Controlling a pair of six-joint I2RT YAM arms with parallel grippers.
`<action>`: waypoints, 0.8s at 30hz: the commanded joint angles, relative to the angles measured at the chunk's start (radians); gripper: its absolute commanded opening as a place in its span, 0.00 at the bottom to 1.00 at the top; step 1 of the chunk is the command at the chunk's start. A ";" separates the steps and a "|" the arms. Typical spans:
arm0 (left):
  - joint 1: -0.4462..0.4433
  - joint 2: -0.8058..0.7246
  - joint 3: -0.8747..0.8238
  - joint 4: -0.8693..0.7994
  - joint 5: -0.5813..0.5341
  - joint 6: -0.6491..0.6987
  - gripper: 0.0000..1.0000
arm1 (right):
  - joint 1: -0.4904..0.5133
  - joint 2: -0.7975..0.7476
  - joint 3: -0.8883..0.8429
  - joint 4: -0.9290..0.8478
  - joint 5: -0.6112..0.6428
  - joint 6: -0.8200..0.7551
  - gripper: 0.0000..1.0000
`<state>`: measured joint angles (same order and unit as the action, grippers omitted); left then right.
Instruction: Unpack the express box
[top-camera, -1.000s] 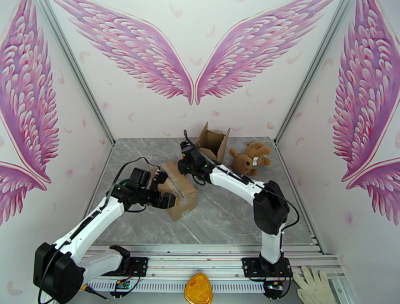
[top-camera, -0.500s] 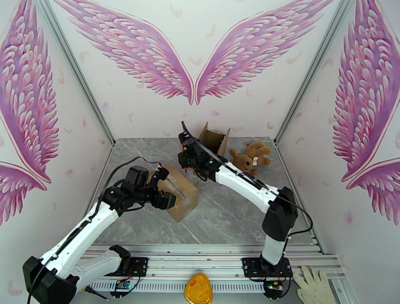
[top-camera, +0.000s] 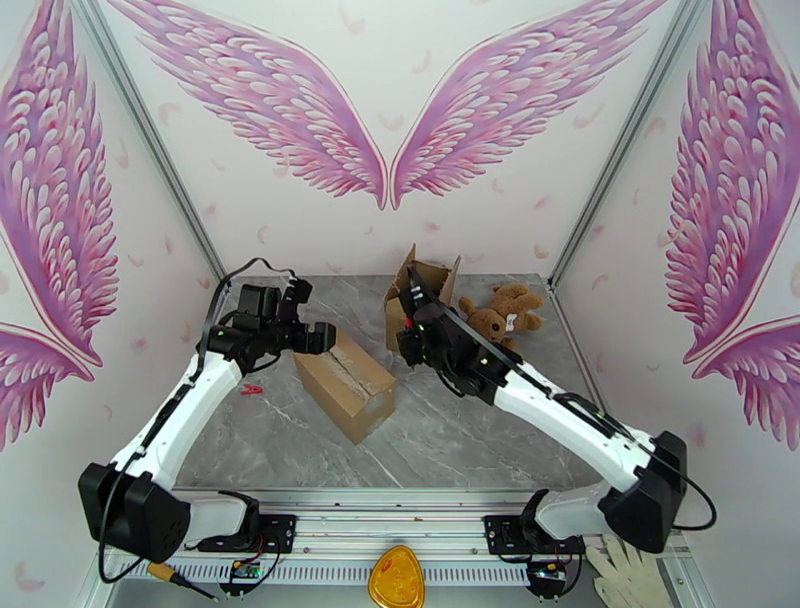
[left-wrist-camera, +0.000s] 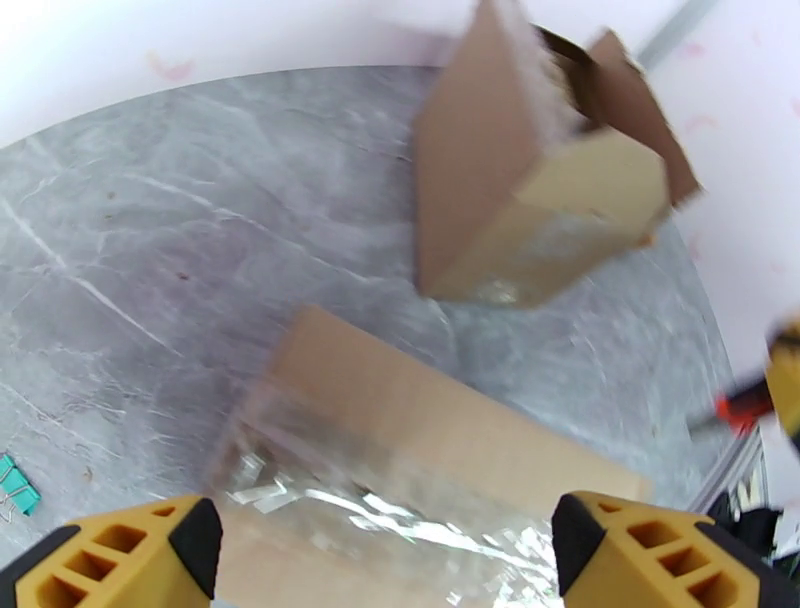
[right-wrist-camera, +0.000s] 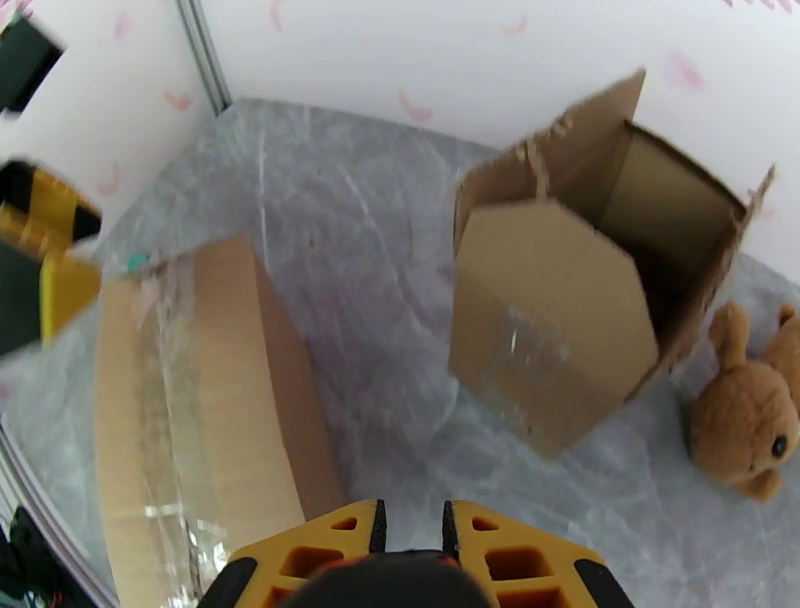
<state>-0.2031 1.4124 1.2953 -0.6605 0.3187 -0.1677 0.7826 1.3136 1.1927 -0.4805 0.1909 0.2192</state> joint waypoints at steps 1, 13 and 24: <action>0.031 0.070 0.022 0.010 0.029 -0.075 0.90 | 0.044 -0.027 -0.088 0.117 -0.142 0.032 0.00; 0.037 -0.094 -0.280 0.142 0.129 -0.216 0.87 | 0.056 0.103 -0.079 0.314 -0.040 0.121 0.00; -0.006 -0.443 -0.452 0.143 -0.100 -0.259 0.93 | -0.080 0.093 -0.073 0.283 -0.014 0.271 0.00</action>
<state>-0.2008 1.0504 0.8528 -0.5282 0.3149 -0.4400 0.7273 1.4456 1.1263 -0.2420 0.1883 0.4042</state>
